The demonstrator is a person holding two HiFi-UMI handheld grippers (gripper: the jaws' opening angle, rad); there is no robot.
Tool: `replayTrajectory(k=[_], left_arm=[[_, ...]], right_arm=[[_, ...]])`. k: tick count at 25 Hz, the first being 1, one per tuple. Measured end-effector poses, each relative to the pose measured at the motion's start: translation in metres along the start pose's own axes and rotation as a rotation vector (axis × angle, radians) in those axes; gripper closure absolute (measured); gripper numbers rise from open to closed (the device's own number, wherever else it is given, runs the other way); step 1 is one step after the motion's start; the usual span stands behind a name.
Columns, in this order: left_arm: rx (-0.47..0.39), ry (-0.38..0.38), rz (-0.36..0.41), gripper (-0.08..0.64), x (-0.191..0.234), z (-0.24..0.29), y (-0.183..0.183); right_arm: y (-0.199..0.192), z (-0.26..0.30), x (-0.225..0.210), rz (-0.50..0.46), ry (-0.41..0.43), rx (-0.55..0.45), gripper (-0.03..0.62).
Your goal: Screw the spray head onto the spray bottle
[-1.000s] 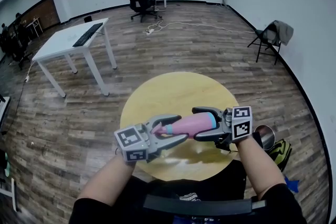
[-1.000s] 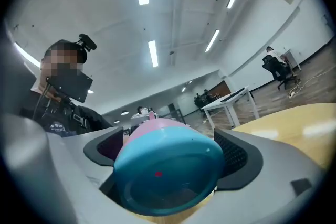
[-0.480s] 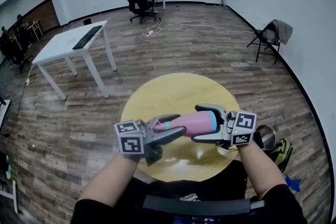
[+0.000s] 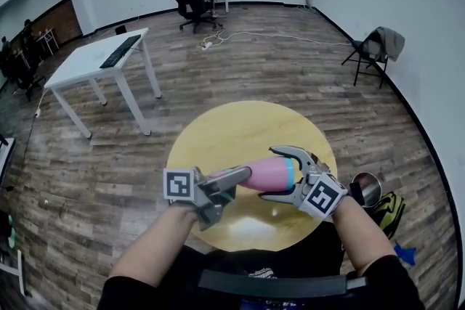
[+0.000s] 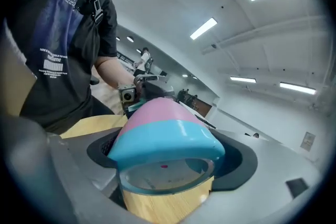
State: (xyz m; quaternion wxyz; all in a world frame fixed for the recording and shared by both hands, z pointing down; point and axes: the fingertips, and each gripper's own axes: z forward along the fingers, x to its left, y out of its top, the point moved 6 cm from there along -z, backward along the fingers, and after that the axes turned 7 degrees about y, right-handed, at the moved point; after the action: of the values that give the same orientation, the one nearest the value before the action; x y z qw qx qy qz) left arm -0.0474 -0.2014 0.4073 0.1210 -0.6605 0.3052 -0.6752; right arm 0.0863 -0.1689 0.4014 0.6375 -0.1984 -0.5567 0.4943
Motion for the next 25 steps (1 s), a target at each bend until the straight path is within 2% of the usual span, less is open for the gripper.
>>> replayTrajectory(k=[1, 3, 6, 8, 10, 11, 13, 15, 17, 19, 22, 24, 25], left_arm=[[-0.005, 0.002, 0.014, 0.245, -0.002, 0.001, 0.000], [-0.016, 0.003, 0.101, 0.245, -0.010, 0.001, 0.000], [-0.054, -0.022, 0.326, 0.246, -0.027, -0.003, 0.002], [-0.064, -0.034, 0.502, 0.245, -0.041, -0.004, 0.002], [-0.043, -0.036, 0.668, 0.245, -0.052, -0.004, -0.004], [-0.037, -0.041, 0.726, 0.246, -0.055, -0.004, -0.007], [-0.045, -0.053, 0.768, 0.247, -0.058, -0.005, -0.010], [-0.050, -0.057, 0.744, 0.247, -0.055, -0.005, -0.010], [-0.033, -0.060, 0.641, 0.245, -0.049, -0.005, -0.008], [-0.012, -0.067, 0.459, 0.245, -0.038, -0.005, -0.004], [0.008, -0.060, 0.194, 0.245, -0.018, -0.004, -0.001], [0.021, -0.034, 0.089, 0.245, -0.007, -0.003, -0.002], [0.026, -0.023, 0.063, 0.245, -0.004, -0.003, -0.002]], right_arm=[[0.000, -0.001, -0.001, 0.040, 0.004, -0.038, 0.103], [0.002, -0.001, -0.008, 0.213, 0.033, -0.133, 0.101], [-0.002, -0.002, -0.021, 0.555, 0.123, -0.263, 0.086], [-0.003, -0.004, -0.025, 0.727, 0.196, -0.349, 0.057], [0.000, -0.005, -0.024, 0.823, 0.275, -0.435, 0.054], [0.004, -0.006, -0.022, 0.841, 0.313, -0.472, 0.054], [0.009, -0.007, -0.021, 0.843, 0.355, -0.510, 0.055], [0.011, -0.006, -0.020, 0.822, 0.354, -0.491, 0.061], [0.012, -0.006, -0.015, 0.732, 0.317, -0.423, 0.071], [0.012, -0.003, -0.008, 0.541, 0.248, -0.292, 0.078], [0.004, 0.002, 0.003, 0.185, 0.152, -0.034, 0.087], [-0.004, 0.006, 0.009, -0.003, 0.096, 0.058, 0.092], [-0.007, 0.007, 0.010, -0.049, 0.079, 0.071, 0.092]])
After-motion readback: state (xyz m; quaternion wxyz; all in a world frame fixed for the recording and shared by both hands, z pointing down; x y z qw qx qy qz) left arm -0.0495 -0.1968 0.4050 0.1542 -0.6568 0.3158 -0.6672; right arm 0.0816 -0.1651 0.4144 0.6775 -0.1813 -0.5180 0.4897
